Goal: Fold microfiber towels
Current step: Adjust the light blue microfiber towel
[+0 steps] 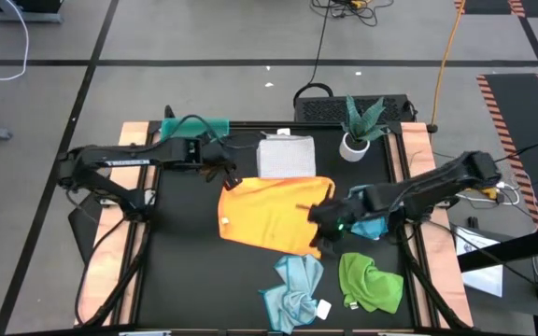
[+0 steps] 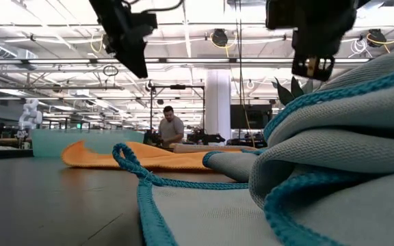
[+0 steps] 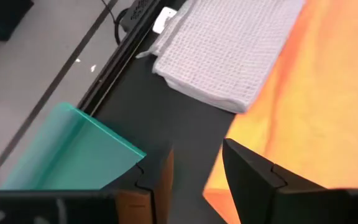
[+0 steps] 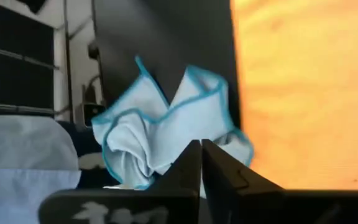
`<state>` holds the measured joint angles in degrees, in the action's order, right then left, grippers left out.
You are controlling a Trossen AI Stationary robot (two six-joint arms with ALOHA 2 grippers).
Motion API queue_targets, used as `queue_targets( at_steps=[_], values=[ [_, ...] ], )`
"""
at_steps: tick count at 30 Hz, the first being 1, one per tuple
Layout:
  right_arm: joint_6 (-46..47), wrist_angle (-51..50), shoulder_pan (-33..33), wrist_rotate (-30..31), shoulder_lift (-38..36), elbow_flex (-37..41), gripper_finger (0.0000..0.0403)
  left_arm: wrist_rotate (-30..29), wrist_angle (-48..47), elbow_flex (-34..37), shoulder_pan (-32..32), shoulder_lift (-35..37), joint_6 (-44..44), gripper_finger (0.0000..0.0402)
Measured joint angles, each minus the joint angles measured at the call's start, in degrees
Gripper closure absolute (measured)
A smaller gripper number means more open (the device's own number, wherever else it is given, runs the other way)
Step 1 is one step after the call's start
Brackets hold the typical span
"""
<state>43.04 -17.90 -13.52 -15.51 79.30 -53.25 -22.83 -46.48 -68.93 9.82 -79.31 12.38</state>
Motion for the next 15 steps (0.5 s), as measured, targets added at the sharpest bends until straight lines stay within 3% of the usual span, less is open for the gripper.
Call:
queue_targets(
  at_steps=[6, 15],
  values=[
    [5.0, 4.1, -5.8, 4.1, 10.1, -0.3, 0.0403, 0.1, -0.7, 0.1, -2.2, 0.4, 1.5, 0.0261],
    [5.4, 4.4, -8.0, 9.8, 23.9, -9.4, 0.0403, 0.3, -0.2, 0.0, -4.7, -0.7, 1.0, 0.0261]
  ],
)
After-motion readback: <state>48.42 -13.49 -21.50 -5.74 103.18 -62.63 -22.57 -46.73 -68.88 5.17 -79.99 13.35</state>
